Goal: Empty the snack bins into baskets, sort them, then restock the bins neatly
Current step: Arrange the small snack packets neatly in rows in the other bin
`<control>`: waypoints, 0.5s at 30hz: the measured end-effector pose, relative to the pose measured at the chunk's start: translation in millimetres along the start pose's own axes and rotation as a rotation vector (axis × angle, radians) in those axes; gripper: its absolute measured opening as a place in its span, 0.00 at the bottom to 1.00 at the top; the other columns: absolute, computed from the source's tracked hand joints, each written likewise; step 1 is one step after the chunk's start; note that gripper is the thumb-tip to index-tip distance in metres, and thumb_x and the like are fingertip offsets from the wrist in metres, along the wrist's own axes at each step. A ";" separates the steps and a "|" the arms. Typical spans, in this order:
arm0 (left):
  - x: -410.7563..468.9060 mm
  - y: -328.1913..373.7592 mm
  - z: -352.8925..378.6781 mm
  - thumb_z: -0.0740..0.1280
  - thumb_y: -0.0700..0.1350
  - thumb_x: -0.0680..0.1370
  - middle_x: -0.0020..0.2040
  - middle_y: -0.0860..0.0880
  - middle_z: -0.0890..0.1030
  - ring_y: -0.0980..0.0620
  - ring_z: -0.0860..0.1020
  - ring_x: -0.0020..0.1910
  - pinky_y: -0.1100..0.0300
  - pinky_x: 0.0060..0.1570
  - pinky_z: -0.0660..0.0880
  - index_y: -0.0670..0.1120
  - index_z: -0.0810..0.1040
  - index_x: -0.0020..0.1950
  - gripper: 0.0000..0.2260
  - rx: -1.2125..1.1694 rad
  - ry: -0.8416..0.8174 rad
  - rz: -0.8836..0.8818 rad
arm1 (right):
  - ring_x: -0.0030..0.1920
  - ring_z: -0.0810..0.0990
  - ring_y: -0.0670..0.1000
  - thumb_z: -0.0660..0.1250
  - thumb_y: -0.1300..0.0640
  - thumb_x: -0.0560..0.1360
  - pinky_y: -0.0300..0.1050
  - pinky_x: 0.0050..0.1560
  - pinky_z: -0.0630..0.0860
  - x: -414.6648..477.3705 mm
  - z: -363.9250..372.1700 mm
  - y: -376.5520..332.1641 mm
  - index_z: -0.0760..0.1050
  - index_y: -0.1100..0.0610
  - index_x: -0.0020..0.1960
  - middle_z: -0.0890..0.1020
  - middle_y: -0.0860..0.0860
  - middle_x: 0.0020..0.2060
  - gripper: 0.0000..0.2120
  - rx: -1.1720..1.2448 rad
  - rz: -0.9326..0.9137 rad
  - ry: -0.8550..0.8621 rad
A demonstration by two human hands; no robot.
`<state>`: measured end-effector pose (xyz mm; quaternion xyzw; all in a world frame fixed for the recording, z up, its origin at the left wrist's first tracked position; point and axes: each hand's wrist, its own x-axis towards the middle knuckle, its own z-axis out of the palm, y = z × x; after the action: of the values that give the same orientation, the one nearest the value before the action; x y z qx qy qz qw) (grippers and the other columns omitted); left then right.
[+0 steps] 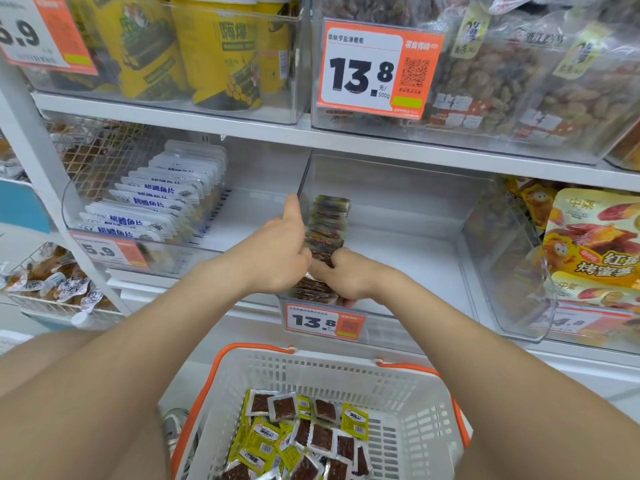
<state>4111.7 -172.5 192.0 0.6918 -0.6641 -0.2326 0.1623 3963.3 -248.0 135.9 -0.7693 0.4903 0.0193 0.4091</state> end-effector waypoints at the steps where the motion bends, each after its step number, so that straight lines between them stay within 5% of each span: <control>1: -0.4 -0.5 0.3 0.61 0.41 0.83 0.44 0.46 0.73 0.53 0.74 0.40 0.60 0.34 0.70 0.41 0.48 0.80 0.30 0.000 0.006 0.002 | 0.45 0.87 0.60 0.56 0.31 0.82 0.54 0.50 0.86 1.2 0.0 -1.9 0.75 0.59 0.52 0.82 0.58 0.48 0.30 0.032 0.029 0.004; 3: -0.3 -1.5 0.7 0.61 0.42 0.83 0.45 0.47 0.73 0.53 0.75 0.41 0.59 0.34 0.69 0.42 0.48 0.80 0.30 -0.001 0.016 0.004 | 0.50 0.86 0.57 0.63 0.33 0.80 0.54 0.52 0.86 3.8 -6.5 -2.4 0.77 0.56 0.59 0.83 0.55 0.53 0.26 0.215 0.089 -0.028; 6: 0.7 -2.2 3.0 0.60 0.41 0.83 0.44 0.46 0.73 0.52 0.75 0.40 0.58 0.33 0.69 0.42 0.48 0.80 0.30 0.002 0.022 0.007 | 0.52 0.85 0.52 0.75 0.49 0.78 0.49 0.53 0.85 -0.5 -16.6 -2.2 0.79 0.53 0.60 0.86 0.51 0.53 0.14 0.351 0.075 -0.140; 11: 4.9 -5.6 4.6 0.60 0.41 0.83 0.47 0.44 0.74 0.49 0.76 0.43 0.56 0.35 0.68 0.41 0.49 0.80 0.29 0.010 0.022 -0.003 | 0.51 0.87 0.54 0.72 0.52 0.81 0.53 0.53 0.85 -2.7 -0.4 0.9 0.79 0.54 0.61 0.87 0.53 0.51 0.11 0.387 0.008 0.012; 15: -3.0 -10.7 9.5 0.61 0.42 0.81 0.73 0.38 0.64 0.35 0.69 0.70 0.46 0.67 0.69 0.42 0.46 0.83 0.35 0.092 0.136 0.027 | 0.44 0.83 0.59 0.64 0.39 0.82 0.46 0.37 0.77 -38.7 -18.0 -10.0 0.75 0.54 0.41 0.81 0.54 0.38 0.21 0.027 0.072 0.177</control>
<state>4115.5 -168.0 178.6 0.7038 -0.6708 -0.1520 0.1781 3944.2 -229.2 170.6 -0.7442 0.5521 -0.0408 0.3737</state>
